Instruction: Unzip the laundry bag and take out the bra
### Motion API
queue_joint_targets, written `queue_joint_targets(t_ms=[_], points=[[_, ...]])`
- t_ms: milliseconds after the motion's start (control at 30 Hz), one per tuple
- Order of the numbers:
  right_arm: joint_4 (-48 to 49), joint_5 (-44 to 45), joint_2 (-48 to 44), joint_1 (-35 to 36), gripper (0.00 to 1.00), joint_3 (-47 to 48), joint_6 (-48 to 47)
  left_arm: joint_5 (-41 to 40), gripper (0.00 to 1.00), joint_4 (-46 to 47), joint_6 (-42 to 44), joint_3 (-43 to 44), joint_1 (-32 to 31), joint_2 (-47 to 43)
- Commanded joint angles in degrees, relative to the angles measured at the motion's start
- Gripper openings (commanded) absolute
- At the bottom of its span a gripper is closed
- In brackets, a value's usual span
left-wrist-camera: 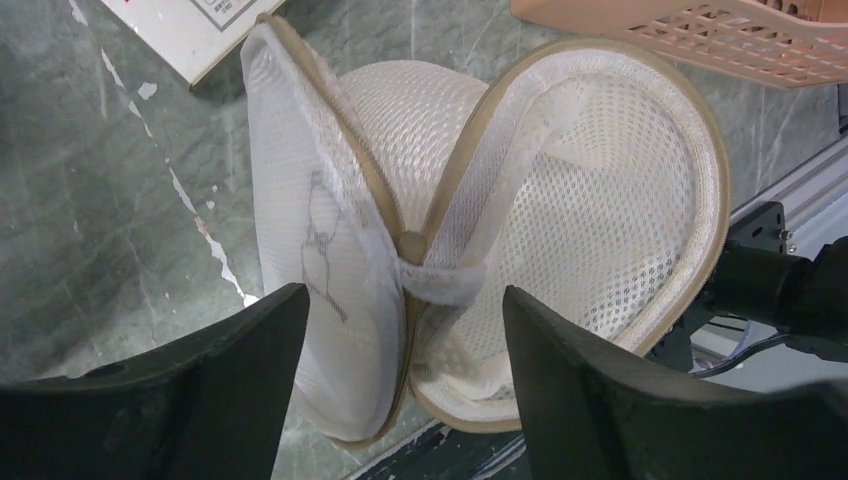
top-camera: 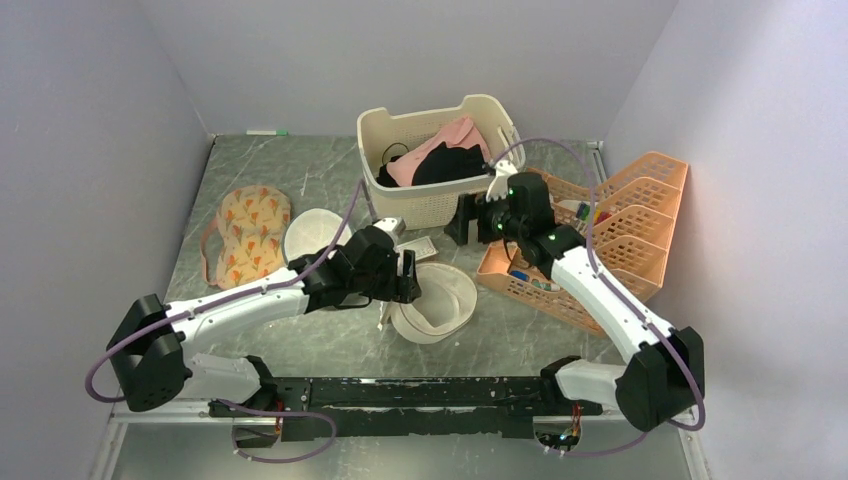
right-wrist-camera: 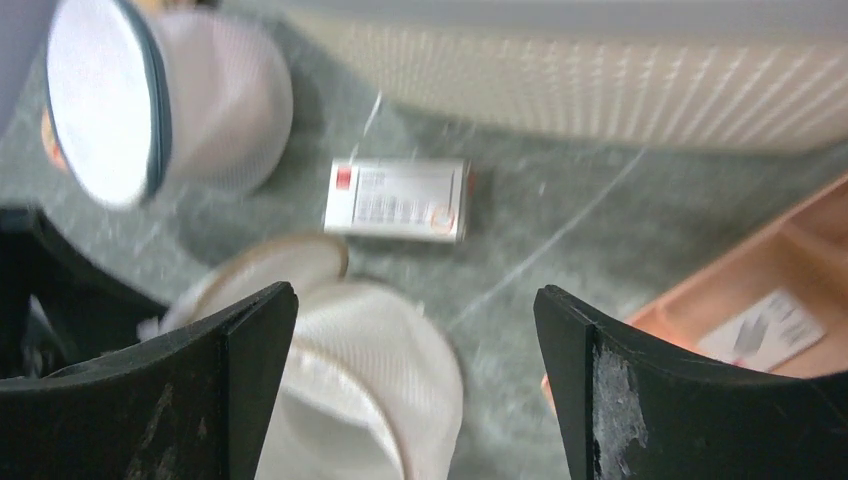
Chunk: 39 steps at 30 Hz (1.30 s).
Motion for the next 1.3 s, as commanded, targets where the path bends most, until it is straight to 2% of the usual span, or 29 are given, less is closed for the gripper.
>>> queue_joint_targets(t_ms=[0, 133, 200, 300, 367, 433, 533, 700, 833, 933, 1100, 1267], points=[[-7.7, -5.3, -6.9, 1.2, 0.91, -5.1, -0.2, 2.0, 0.85, -1.2, 0.8, -0.3, 0.1, -3.6], [-12.3, -3.6, -11.4, 3.4, 0.91, -9.1, 3.0, 2.3, 0.88, -4.8, 0.9, 0.6, 0.2, -6.1], [-13.7, 1.6, -14.1, 8.4, 0.92, -10.9, 5.3, 1.8, 0.94, -4.8, -0.3, -0.6, 0.2, -7.6], [-15.5, 11.3, -16.3, 15.7, 0.93, -13.7, 9.4, 1.8, 0.96, -3.7, -2.0, -2.8, 0.3, -9.8], [-16.8, 16.0, -15.2, 18.1, 0.91, -14.7, 12.7, 2.5, 0.98, -3.1, -2.6, -3.6, 0.8, -10.4], [-17.8, 20.0, -14.3, 19.1, 0.83, -15.2, 15.8, 3.8, 1.0, -3.1, -2.3, -3.3, 1.7, -10.4], [-19.9, 26.4, -14.8, 19.4, 0.79, -16.2, 21.6, 3.7, 1.0, -3.1, -3.6, -4.0, 2.3, -11.6], [-18.0, 31.5, -18.2, 19.4, 0.65, -21.7, 30.0, 8.0, 0.99, 3.9, -10.3, -12.9, 5.5, -17.1], [-22.4, 37.6, -21.9, 19.3, 0.3, -22.8, 35.4, 9.4, 1.0, 6.4, -15.1, -18.1, 8.4, -21.9], [-24.2, 39.5, -26.0, 19.3, 0.15, -23.2, 38.4, 7.7, 0.99, 7.3, -19.6, -21.8, 9.2, -25.2], [-20.6, 36.4, -30.6, 19.3, 0.12, -26.0, 37.9, 9.7, 0.99, 14.7, -26.1, -27.2, 10.3, -23.8], [-20.2, 35.2, -28.3, 19.3, 0.12, -23.5, 33.8, 11.2, 0.97, 20.6, -34.8, -29.1, 11.2, -18.9]])
